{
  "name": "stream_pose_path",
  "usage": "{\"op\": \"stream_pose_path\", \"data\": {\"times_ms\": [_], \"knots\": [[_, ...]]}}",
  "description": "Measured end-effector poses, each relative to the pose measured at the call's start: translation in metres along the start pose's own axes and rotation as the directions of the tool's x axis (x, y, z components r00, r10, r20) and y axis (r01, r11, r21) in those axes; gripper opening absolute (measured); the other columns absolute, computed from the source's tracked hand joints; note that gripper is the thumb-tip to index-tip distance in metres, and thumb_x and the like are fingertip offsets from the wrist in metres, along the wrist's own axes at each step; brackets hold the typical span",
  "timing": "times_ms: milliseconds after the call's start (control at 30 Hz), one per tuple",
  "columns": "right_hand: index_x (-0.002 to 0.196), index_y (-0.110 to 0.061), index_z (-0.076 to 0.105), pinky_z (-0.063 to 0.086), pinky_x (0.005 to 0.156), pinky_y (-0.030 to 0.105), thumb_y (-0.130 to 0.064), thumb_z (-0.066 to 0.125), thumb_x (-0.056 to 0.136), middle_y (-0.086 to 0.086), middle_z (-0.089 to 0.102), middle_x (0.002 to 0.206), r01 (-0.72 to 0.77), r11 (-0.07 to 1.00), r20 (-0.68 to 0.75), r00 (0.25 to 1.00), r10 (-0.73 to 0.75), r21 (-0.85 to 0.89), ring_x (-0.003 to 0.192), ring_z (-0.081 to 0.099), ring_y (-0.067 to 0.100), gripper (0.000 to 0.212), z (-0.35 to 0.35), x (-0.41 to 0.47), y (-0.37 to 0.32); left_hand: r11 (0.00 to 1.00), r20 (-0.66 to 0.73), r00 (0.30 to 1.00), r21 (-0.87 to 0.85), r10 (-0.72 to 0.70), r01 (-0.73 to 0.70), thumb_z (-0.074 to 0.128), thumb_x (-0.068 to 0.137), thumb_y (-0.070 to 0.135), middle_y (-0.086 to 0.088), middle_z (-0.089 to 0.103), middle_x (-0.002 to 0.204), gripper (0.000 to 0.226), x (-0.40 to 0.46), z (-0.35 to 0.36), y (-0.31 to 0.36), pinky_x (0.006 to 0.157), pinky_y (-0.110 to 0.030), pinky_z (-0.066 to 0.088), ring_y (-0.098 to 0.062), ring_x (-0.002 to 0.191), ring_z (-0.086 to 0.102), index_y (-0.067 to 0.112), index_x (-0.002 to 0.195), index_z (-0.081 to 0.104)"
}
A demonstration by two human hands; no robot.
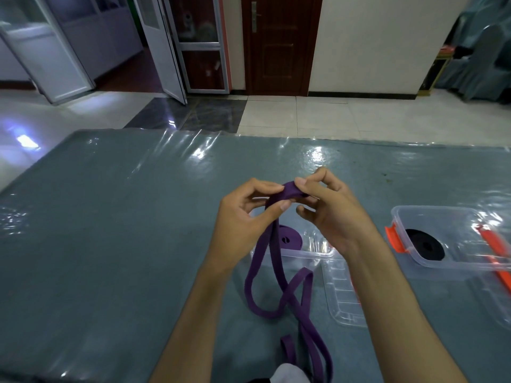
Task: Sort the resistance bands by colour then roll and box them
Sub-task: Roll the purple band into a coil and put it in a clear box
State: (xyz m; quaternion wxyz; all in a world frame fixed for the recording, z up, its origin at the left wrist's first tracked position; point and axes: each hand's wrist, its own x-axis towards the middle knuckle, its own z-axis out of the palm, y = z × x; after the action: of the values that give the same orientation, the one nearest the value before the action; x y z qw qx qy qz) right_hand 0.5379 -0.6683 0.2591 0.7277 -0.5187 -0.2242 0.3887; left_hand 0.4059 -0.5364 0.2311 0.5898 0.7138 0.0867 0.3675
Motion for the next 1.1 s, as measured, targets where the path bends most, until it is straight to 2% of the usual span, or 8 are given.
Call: {"op": "stream_pose_path", "data": {"times_ms": [200,300,467,633,733,800,967,1100], "knots": [[0.085,-0.023,0.072,0.053,0.062,0.02,-0.027,0.079,0.083,0.0,0.07,0.089,-0.224,0.939,0.077,0.974,0.211,0.262,0.072,0.068,0.01,0.008,0.003,-0.004,0.016,0.997,-0.079,0.996,-0.061,0.047,-0.052,0.085,0.088,0.018,0.006,0.08,0.105,0.025,0.0,0.008,0.004,0.093,-0.022,0.057,-0.018,0.105,0.076,0.035,0.105,0.078],[0.097,-0.018,0.071,0.053,0.064,0.02,-0.027,0.075,0.087,0.0,0.069,0.088,-0.265,0.901,0.089,0.964,0.25,0.344,0.069,0.065,0.008,0.014,0.009,-0.005,0.023,0.992,-0.127,0.99,-0.103,0.055,-0.068,0.084,0.088,0.019,0.004,0.08,0.106,0.023,-0.002,0.014,0.0,0.093,-0.023,0.058,-0.019,0.106,0.076,0.033,0.105,0.078],[0.114,-0.013,0.065,0.058,0.074,0.022,-0.027,0.068,0.096,0.007,0.07,0.099,-0.252,0.886,0.058,0.967,0.249,0.389,0.083,0.067,0.014,0.023,0.013,-0.004,0.026,0.988,-0.19,0.98,-0.129,0.062,-0.087,0.087,0.084,0.019,0.005,0.079,0.11,0.029,-0.005,0.023,-0.014,0.094,-0.023,0.058,-0.018,0.107,0.076,0.037,0.105,0.079],[0.125,-0.014,0.063,0.052,0.092,0.03,-0.031,0.07,0.092,0.006,0.074,0.1,-0.232,0.896,0.008,0.969,0.248,0.378,0.086,0.065,0.014,0.038,0.014,-0.004,0.029,0.985,-0.171,0.97,0.034,0.173,-0.17,0.088,0.086,0.025,0.009,0.075,0.118,0.043,-0.008,0.027,-0.026,0.097,-0.029,0.058,-0.024,0.113,0.074,0.041,0.123,0.072],[0.125,-0.015,0.064,0.043,0.089,0.031,-0.036,0.069,0.092,0.003,0.076,0.096,-0.251,0.895,0.016,0.964,0.264,0.368,0.087,0.058,0.015,0.039,0.015,-0.004,0.029,0.983,-0.155,0.972,0.085,0.176,-0.164,0.087,0.088,0.026,0.008,0.073,0.118,0.048,-0.008,0.029,-0.029,0.097,-0.036,0.059,-0.028,0.111,0.073,0.042,0.129,0.069],[0.121,-0.016,0.067,0.042,0.082,0.03,-0.039,0.071,0.09,0.001,0.075,0.097,-0.27,0.888,0.03,0.96,0.279,0.371,0.086,0.064,0.014,0.039,0.015,-0.004,0.031,0.986,-0.175,0.971,0.08,0.161,-0.149,0.084,0.09,0.026,0.01,0.073,0.117,0.045,-0.008,0.028,-0.029,0.097,-0.032,0.057,-0.026,0.111,0.073,0.044,0.128,0.069],[0.106,-0.019,0.075,0.047,0.068,0.025,-0.044,0.074,0.091,-0.001,0.071,0.094,-0.218,0.959,-0.041,0.973,0.229,0.18,0.075,0.063,0.01,0.029,0.008,0.001,0.035,0.966,-0.13,0.971,0.192,0.202,-0.176,0.072,0.101,0.019,0.011,0.069,0.122,0.04,-0.007,0.022,-0.029,0.1,-0.02,0.051,-0.019,0.117,0.068,0.029,0.139,0.067],[0.116,-0.031,0.078,0.057,0.078,0.025,-0.032,0.073,0.098,-0.006,0.077,0.11,0.12,0.968,-0.135,0.979,-0.152,-0.222,0.092,0.072,0.015,0.019,-0.006,0.003,0.029,0.98,-0.074,0.993,0.18,0.096,-0.082,0.065,0.105,0.023,0.009,0.064,0.122,0.04,-0.007,0.022,-0.028,0.104,-0.028,0.053,-0.022,0.121,0.065,0.03,0.144,0.062]]}}
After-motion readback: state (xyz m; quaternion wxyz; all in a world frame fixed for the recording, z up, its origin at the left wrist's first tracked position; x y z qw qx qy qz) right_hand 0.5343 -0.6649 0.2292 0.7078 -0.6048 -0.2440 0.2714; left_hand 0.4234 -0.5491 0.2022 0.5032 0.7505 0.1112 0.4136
